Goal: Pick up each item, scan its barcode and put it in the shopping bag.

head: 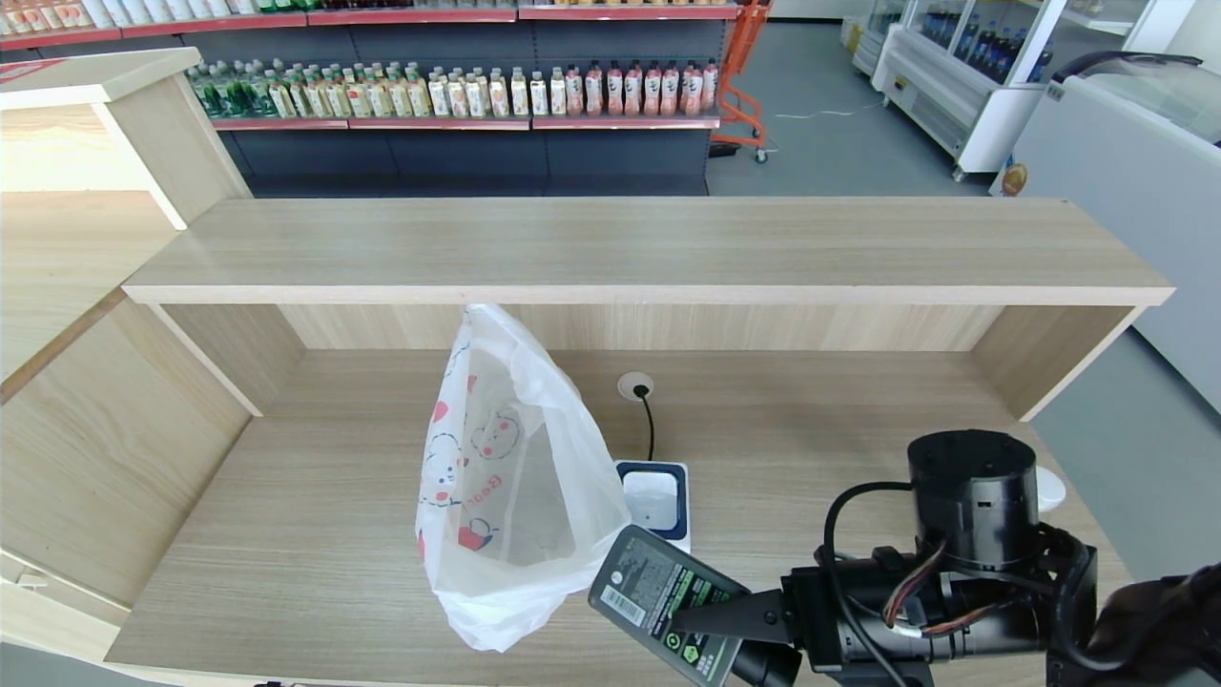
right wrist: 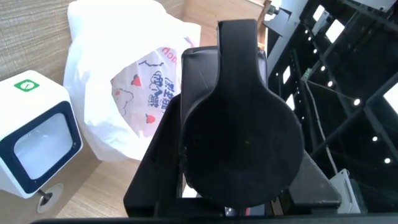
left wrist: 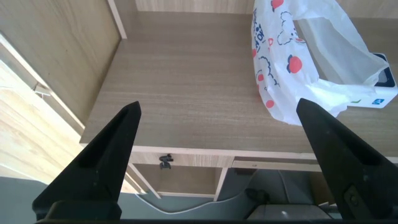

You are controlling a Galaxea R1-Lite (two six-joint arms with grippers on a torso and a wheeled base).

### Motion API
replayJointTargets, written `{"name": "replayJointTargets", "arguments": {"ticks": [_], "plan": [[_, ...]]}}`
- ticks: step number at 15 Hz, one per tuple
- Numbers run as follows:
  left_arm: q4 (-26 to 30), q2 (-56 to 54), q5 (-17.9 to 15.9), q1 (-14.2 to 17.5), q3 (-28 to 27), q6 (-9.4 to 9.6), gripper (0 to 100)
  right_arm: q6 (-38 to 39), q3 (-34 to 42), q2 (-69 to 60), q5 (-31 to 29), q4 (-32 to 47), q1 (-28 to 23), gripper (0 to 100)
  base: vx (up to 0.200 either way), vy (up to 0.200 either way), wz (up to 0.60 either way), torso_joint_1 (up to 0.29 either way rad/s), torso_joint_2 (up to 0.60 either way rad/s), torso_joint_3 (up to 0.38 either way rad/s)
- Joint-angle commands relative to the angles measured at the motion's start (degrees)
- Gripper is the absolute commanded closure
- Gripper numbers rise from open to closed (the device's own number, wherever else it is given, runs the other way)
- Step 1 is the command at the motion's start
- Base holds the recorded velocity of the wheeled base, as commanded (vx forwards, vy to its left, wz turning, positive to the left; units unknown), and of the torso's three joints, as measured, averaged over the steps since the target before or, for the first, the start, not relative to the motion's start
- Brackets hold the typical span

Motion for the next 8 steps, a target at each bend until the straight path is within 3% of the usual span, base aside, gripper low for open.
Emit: {"name": "replayJointTargets", "arguments": {"ticks": [1, 8], "plan": [[0.0, 0.0, 0.0, 0.0, 0.0, -0.02, 0, 0.0, 0.1, -0.4, 0.0, 0.1, 0.1, 100, 0.0, 0.0, 0.0, 0.0, 0.0, 0.0], [0.0, 0.0, 0.0, 0.0, 0.0, -0.02, 0, 0.2, 0.6, -2.4, 2.1, 0.6, 0.0, 100, 0.0, 0.0, 0.0, 0.0, 0.0, 0.0]]}}
